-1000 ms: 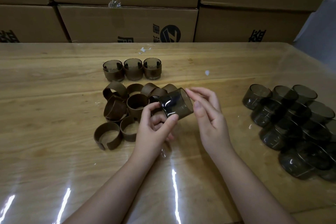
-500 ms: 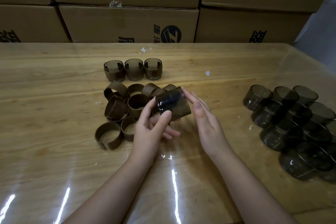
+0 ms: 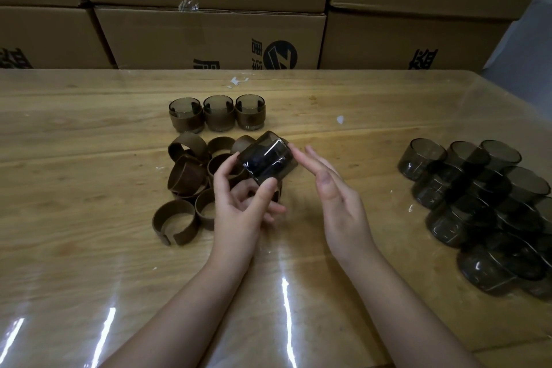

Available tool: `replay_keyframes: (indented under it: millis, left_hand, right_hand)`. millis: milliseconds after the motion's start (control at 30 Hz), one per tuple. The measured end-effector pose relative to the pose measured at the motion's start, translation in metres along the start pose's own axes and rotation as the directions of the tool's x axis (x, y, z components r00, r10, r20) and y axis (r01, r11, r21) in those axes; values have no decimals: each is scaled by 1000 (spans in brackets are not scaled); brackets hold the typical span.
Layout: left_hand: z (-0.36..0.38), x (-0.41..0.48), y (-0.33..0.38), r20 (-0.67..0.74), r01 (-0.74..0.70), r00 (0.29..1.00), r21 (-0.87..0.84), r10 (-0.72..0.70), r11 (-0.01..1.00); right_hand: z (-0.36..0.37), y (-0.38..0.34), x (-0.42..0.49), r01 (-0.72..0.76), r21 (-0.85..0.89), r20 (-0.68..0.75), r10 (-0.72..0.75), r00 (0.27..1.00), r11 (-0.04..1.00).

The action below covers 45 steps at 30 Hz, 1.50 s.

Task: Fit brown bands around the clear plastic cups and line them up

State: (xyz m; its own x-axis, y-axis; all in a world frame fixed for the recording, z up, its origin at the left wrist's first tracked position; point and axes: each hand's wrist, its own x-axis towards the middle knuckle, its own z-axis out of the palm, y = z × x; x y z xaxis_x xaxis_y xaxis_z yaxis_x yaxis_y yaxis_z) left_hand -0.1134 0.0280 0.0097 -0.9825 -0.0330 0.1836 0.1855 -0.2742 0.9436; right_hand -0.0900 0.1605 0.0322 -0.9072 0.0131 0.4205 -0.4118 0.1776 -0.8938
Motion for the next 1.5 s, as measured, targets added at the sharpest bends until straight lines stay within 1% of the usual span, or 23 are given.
replay_keyframes:
  millis: [100,233,500,633,800,900,1167,1300,1367,1433,1500]
  left_hand:
    - [0,1,-2,3,-5,1000,36,5,999]
    - [0,0,-5,61,-17,998,79,12,997]
    - [0,-3,-2,109,-11,994,104,-1,994]
    - [0,-4,-2,97,-40,995,89,31,995]
    - [-2,-3,2,24,-92,996,60,90,994]
    - [-1,-4,2,-9,-96,995,43,96,995]
    - [1,-3,2,-87,-89,992,57,94,994]
    - [4,-6,5,-41,-90,995,107,95,990]
    - [5,-8,5,-10,-94,995,150,96,984]
    - [5,-10,5,39,-112,994,200,106,973]
    - [6,-14,3,120,-161,984,253,134,954]
  right_hand:
    - [2,0,-1,1,-4,-16,-1,1000,1000]
    - [0,1,-1,-3,-26,-28,2,1000,1000]
    - [-2,3,2,-102,-24,-7,102,995,994]
    - [-2,8,3,-160,-2,-10,160,987,987]
    - [-1,10,3,-200,-31,30,201,979,979]
    - [0,9,3,-175,-23,25,176,984,984]
    - [3,6,-2,-19,28,-64,21,998,999]
    - [1,4,-2,100,-74,-96,-107,990,992]
    - [0,3,-1,126,-102,-102,-136,985,987]
    - [-1,3,0,105,-97,-103,-114,988,990]
    - [-3,2,1,40,-60,-91,-45,995,997]
